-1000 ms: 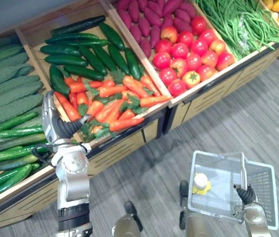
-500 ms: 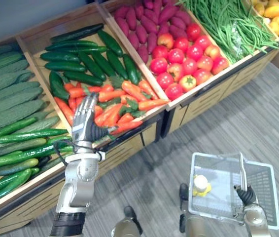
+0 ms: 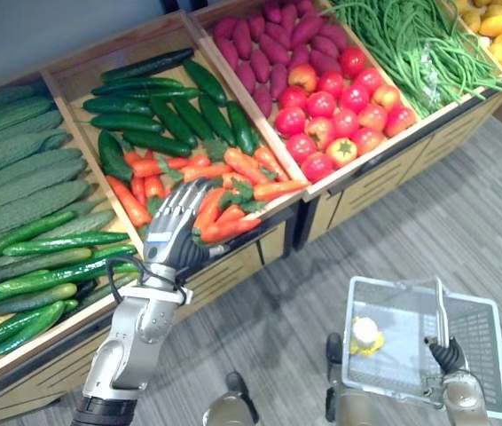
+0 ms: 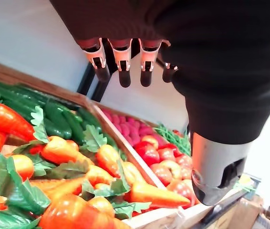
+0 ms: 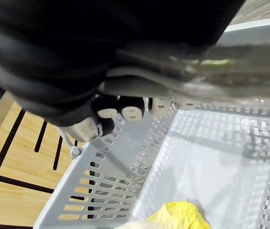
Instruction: Pick vegetable in the basket
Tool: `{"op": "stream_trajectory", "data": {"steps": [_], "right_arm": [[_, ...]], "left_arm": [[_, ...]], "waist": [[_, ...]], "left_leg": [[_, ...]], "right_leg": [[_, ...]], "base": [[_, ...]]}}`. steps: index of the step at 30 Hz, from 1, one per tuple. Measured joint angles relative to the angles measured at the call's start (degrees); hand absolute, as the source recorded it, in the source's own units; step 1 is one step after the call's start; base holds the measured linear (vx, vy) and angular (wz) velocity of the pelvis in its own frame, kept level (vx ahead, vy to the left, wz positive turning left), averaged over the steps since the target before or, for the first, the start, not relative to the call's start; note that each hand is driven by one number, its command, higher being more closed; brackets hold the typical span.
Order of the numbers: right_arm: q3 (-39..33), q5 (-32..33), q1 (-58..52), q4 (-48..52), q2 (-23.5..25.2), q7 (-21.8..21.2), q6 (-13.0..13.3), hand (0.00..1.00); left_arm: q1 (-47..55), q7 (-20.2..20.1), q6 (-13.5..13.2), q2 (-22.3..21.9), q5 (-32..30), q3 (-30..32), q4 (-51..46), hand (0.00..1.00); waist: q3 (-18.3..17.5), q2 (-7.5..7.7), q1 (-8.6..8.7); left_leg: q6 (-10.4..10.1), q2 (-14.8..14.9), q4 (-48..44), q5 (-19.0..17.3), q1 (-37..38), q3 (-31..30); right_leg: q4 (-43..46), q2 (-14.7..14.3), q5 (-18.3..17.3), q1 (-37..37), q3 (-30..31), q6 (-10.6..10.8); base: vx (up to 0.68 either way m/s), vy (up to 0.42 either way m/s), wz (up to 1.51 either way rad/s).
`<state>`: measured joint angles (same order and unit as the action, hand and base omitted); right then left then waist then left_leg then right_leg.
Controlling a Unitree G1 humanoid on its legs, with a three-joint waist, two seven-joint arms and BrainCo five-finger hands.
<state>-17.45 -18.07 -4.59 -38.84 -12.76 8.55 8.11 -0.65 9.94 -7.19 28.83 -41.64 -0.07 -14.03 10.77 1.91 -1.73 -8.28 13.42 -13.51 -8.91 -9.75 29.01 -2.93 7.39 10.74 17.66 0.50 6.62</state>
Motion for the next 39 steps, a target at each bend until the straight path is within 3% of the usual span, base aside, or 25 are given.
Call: {"op": "stream_trajectory", "data": {"steps": [6,10,14,22,29,39], "right_arm": [[0.1,0.0,-0.6,0.2,-1.5,-0.1,0.0,1.00],[0.3,0.0,-1.0,0.5,-2.1,-0.2,0.1,1.00],[0.3,0.0,-1.7,1.4,-2.1,-0.4,0.1,1.00],[0.3,0.1,-2.3,2.0,-2.3,-2.1,0.1,1.00],[0.3,0.2,-2.3,2.0,-2.3,-3.6,0.1,1.00],[0.3,0.2,-2.3,2.0,-2.2,-4.1,0.1,1.00]], "left_arm": [[0.4,-1.9,-1.9,4.2,0.6,-1.0,0.0,0.00],[0.4,-6.1,-3.7,8.4,2.9,-1.9,0.1,0.00],[0.2,-8.9,-3.9,12.3,4.3,-1.8,0.2,0.00],[-1.9,-14.2,-1.5,14.3,4.2,-0.4,0.3,0.00],[-3.2,-14.5,2.5,14.1,-2.4,2.2,2.6,0.00],[-4.6,-14.5,4.9,13.3,-2.5,6.6,9.3,0.00]], "waist": [[-0.3,-0.58,0.03],[-0.3,-0.58,0.07],[-0.4,-0.70,0.12],[-0.9,-1.56,0.22],[-0.9,-1.59,0.40],[-0.8,-1.37,0.45]], "left_leg": [[0.0,0.0,0.0,0.0,0.1,0.1],[0.0,0.1,-0.1,0.0,0.1,0.2],[0.0,0.1,-0.1,0.0,0.1,0.3],[-0.1,0.3,-0.3,-0.1,0.1,0.4],[-0.1,0.5,-0.7,-0.3,-0.1,0.5],[-0.3,0.8,-0.8,-0.6,-0.5,1.0]], "right_leg": [[0.0,0.0,0.0,0.0,0.0,0.0],[0.0,-0.1,0.0,0.0,0.1,0.0],[0.0,-0.1,0.0,0.0,0.1,0.0],[0.0,-0.2,0.0,0.1,0.1,0.0],[0.0,-0.2,0.0,0.2,0.1,0.0],[0.0,-0.6,-0.1,0.9,0.3,-0.2]], "base": [[-0.01,-0.007,0.00],[0.00,0.000,0.00],[0.00,0.000,0.00],[0.00,0.000,0.00],[0.00,0.000,0.00],[0.00,0.000,0.00]]}}
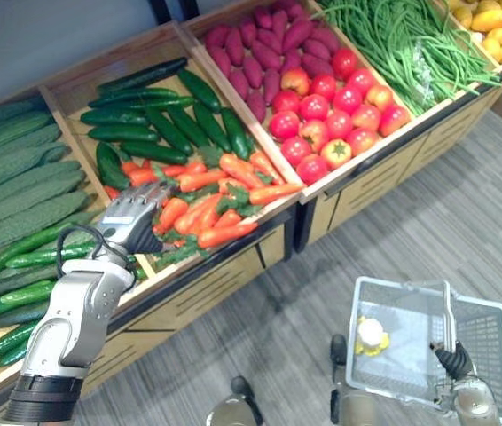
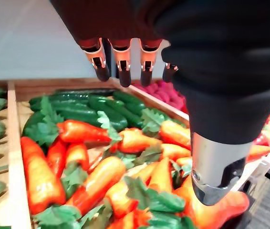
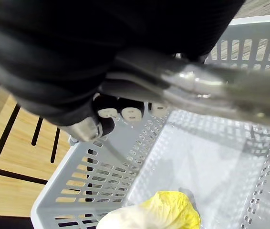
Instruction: Pick vegetable in the basket
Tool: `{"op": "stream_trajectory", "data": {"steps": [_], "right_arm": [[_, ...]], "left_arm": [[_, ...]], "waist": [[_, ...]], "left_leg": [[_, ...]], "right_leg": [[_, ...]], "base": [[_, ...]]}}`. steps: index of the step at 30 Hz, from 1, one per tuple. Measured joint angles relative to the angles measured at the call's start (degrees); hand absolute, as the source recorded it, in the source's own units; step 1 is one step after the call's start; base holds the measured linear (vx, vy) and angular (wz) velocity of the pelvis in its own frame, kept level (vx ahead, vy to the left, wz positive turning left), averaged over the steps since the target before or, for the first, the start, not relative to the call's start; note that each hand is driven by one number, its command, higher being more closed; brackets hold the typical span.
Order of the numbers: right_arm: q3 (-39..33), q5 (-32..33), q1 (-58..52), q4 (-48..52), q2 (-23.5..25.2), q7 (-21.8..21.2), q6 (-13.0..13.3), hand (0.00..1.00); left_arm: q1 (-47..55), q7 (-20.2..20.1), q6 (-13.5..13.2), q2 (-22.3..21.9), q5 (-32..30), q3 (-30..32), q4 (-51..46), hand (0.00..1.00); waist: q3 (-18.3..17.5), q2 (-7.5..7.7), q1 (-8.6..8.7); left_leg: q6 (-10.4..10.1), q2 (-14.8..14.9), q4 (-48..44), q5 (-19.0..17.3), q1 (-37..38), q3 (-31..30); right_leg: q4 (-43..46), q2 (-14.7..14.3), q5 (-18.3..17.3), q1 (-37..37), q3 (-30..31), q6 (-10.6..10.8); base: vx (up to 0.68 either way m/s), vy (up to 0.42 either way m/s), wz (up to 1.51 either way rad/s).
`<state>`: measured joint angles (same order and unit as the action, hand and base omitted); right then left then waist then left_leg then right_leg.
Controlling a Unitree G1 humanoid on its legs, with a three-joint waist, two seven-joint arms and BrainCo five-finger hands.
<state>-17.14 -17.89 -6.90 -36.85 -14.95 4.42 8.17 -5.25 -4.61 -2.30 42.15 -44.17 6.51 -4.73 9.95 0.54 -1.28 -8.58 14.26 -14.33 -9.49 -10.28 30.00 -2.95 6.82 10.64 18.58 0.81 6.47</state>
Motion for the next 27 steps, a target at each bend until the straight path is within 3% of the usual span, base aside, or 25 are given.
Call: {"op": "stream_trajectory", "data": {"steps": [16,27], "right_arm": [[2.0,0.4,0.6,0.1,0.1,0.2,0.1,1.00],[2.4,0.4,0.6,0.3,0.1,0.2,0.1,1.00]], "left_arm": [[-2.5,2.0,-0.8,-3.4,0.0,-3.0,10.6,0.00],[-3.9,2.1,-1.3,-6.2,0.0,-6.8,10.6,0.00]], "waist": [[0.7,1.17,0.10],[0.7,1.12,0.50]], "left_leg": [[-0.3,1.1,-0.2,-0.2,-0.5,0.8],[-0.7,1.3,-0.1,-0.4,-0.1,1.4]], "right_leg": [[-1.0,-0.9,0.3,0.5,0.5,-0.6],[-1.1,-1.1,0.4,0.4,1.1,-0.6]], "base": [[-0.02,-0.046,-0.03],[-0.02,-0.046,-0.03]]}}
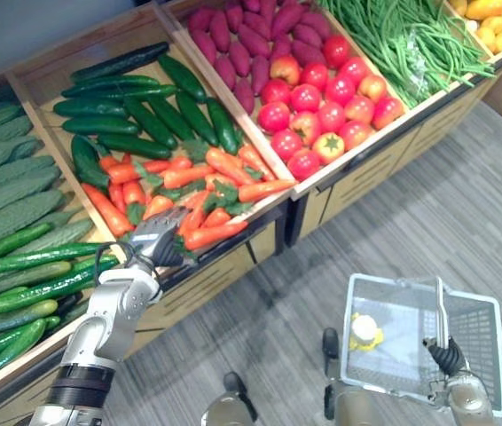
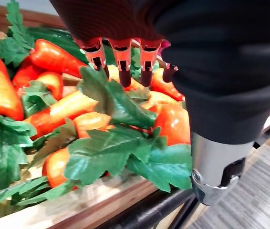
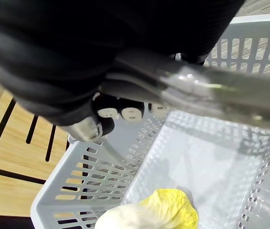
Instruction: Pick vegetable in the basket
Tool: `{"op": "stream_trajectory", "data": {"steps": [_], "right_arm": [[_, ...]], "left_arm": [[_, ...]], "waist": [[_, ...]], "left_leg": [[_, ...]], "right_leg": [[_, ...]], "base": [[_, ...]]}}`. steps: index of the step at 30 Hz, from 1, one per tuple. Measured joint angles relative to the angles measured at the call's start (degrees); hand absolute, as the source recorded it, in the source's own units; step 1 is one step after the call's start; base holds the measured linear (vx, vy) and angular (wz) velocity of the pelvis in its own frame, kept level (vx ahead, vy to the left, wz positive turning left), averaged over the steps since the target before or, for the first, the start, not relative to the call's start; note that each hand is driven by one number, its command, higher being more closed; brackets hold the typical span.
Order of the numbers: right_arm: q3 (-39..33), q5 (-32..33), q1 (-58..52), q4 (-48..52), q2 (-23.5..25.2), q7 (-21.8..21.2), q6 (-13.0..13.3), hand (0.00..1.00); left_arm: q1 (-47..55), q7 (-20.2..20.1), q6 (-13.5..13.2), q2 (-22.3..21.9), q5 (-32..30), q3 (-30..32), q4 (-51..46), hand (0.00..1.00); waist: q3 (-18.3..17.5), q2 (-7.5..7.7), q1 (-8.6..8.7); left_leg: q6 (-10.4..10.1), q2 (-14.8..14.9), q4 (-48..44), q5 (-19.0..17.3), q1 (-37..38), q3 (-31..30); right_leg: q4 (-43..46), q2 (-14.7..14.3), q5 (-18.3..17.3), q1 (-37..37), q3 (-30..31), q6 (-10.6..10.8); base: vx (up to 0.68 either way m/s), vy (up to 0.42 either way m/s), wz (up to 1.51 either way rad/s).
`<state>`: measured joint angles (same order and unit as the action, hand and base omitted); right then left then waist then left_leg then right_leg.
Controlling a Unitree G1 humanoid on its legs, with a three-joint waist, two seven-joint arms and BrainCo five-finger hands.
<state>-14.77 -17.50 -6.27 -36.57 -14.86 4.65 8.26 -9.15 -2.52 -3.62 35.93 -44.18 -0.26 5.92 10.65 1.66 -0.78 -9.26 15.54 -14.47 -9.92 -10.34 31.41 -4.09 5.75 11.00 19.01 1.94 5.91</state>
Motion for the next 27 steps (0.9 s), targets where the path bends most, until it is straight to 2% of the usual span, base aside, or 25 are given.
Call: {"op": "stream_trajectory", "data": {"steps": [27], "right_arm": [[0.0,0.0,0.0,2.4,-0.1,0.0,0.0,1.00]], "left_arm": [[-0.1,-0.2,0.0,-1.1,0.0,-0.5,-4.2,0.00]], "waist": [[2.1,-0.25,0.64]], "left_leg": [[-0.3,0.3,0.1,-0.2,-0.3,1.1]], "right_leg": [[-0.2,-0.5,0.0,0.9,0.7,0.0]], "base": [[-0.03,-0.056,-0.02]]}}
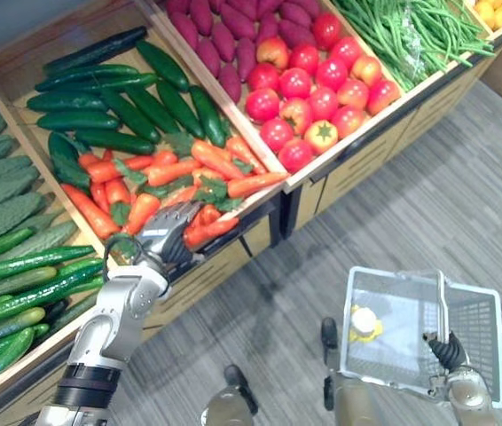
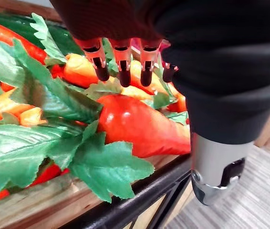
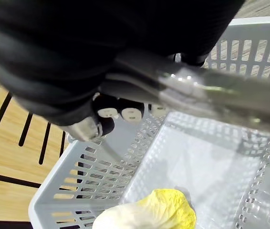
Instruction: Pick vegetable in the basket
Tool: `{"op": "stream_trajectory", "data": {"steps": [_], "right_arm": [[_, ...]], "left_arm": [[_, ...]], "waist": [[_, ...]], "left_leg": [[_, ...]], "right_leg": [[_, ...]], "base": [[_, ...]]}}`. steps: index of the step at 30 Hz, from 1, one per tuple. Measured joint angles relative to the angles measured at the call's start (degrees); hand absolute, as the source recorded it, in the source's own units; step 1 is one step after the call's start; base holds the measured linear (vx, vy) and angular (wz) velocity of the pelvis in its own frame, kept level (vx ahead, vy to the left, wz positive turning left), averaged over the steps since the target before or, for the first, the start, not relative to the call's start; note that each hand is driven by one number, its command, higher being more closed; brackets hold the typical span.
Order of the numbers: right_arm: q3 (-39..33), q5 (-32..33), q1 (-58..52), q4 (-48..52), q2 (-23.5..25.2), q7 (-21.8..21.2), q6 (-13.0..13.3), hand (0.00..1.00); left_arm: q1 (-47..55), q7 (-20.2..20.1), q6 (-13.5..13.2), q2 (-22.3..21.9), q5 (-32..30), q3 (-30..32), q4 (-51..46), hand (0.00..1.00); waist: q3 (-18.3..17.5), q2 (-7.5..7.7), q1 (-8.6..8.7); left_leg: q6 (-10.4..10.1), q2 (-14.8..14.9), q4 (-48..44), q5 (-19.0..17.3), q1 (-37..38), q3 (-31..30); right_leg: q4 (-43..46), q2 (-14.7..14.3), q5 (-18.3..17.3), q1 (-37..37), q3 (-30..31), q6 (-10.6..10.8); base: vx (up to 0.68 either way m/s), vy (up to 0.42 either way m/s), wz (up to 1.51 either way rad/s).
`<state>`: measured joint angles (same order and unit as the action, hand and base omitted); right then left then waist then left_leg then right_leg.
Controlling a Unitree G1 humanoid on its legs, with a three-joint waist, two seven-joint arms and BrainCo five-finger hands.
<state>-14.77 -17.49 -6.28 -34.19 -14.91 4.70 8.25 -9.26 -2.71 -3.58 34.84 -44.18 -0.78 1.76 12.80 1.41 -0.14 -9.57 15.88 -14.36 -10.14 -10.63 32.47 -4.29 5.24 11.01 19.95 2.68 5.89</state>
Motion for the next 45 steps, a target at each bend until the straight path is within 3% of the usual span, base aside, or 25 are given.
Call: {"op": "stream_trajectory", "data": {"steps": [1,8,23,34,40,45], "right_arm": [[0.0,0.0,0.0,0.0,0.0,0.0,0.0,1.00],[0.0,0.0,0.0,0.1,0.0,0.0,0.0,1.00],[0.0,0.0,0.4,0.3,0.0,0.1,0.1,1.00],[-0.3,-0.1,0.4,0.2,0.0,0.1,0.0,1.00],[-0.7,-0.1,0.4,0.2,0.3,0.1,-0.1,1.00],[-3.0,-0.5,0.4,0.0,1.0,0.1,-0.1,1.00]], "left_arm": [[0.0,0.0,0.0,0.0,0.0,0.0,0.0,1.00],[0.0,0.5,1.2,-2.6,0.1,0.9,0.1,1.00],[-0.2,6.4,2.5,-7.8,0.1,4.0,6.0,1.00],[-0.2,7.4,3.8,-10.6,0.2,6.6,7.7,1.00],[0.8,7.5,4.6,-12.8,0.3,8.5,1.3,1.00],[0.7,10.0,4.9,-15.0,0.7,10.5,-6.1,1.00]], "waist": [[0.1,-0.01,0.00],[0.2,0.01,-0.03],[0.8,0.18,-0.03],[0.8,0.18,-0.11],[0.8,0.17,-0.18],[0.7,0.09,-0.33]], "left_leg": [[0.0,0.0,0.0,0.0,0.0,0.0],[0.0,0.0,-0.1,-0.3,-0.2,0.1],[0.0,0.1,-0.3,-0.4,0.0,0.2],[0.0,-0.1,-0.5,-0.4,0.9,-0.3],[0.2,-0.3,-0.5,-0.3,1.1,-1.1],[0.6,-1.0,0.2,0.0,2.4,-2.1]], "right_leg": [[0.0,0.0,0.0,0.0,0.0,0.0],[0.0,-0.2,0.0,0.3,0.2,0.0],[0.0,-0.4,0.0,0.1,0.4,0.0],[0.2,-0.1,0.0,-1.2,0.1,0.0],[0.2,0.1,0.0,-1.9,-0.8,0.0],[0.2,0.8,0.0,-3.7,-1.9,0.0]], "base": [[-0.01,-0.043,-0.01],[-0.02,-0.028,-0.01],[-0.03,-0.062,0.00],[-0.01,-0.016,0.01],[-0.04,-0.054,0.07],[-0.04,-0.044,0.11]]}}
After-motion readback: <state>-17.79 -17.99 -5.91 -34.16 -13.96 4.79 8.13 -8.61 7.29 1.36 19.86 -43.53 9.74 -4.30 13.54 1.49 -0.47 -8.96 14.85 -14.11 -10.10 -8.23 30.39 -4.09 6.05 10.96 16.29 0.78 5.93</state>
